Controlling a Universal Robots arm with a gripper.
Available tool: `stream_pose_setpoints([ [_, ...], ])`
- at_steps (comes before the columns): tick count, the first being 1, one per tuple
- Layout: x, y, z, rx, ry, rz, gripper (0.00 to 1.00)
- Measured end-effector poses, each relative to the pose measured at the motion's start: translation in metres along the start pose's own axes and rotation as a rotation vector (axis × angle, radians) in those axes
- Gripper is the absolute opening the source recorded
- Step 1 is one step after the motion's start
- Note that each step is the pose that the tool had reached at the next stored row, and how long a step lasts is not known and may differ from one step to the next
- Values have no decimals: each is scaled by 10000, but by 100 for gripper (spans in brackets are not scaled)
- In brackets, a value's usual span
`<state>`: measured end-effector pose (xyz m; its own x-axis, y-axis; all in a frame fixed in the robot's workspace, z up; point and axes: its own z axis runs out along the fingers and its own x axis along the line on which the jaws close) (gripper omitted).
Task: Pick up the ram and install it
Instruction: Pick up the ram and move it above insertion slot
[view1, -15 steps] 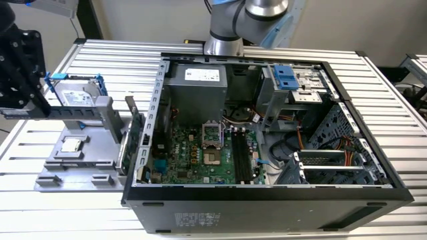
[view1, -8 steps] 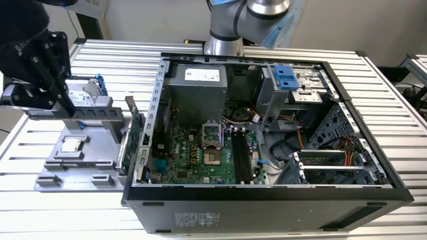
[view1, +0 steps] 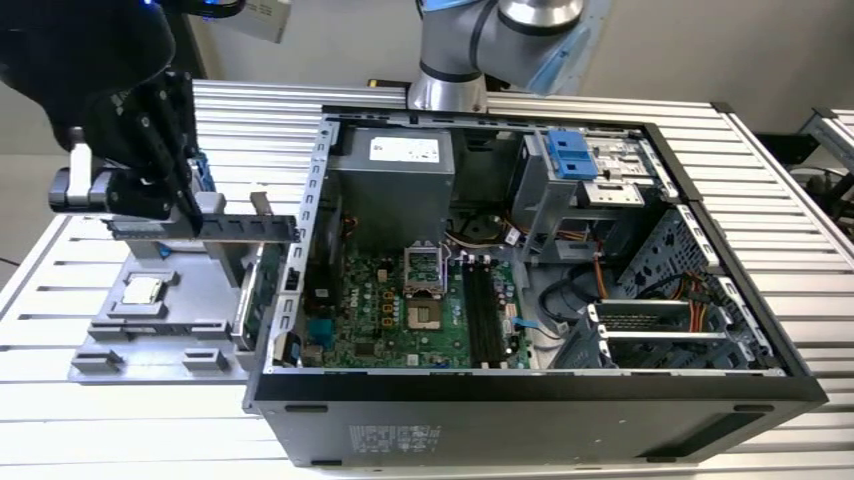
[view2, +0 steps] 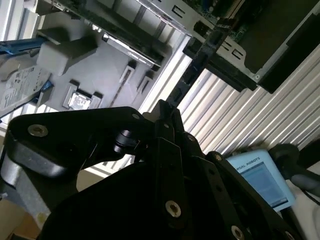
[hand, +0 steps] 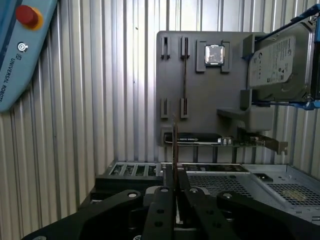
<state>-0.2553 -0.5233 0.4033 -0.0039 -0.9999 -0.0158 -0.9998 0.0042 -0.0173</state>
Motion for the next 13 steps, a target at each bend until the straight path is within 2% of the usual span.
stream_pose_setpoints([
  [13, -2, -588, 18, 0, -2, 0, 0],
])
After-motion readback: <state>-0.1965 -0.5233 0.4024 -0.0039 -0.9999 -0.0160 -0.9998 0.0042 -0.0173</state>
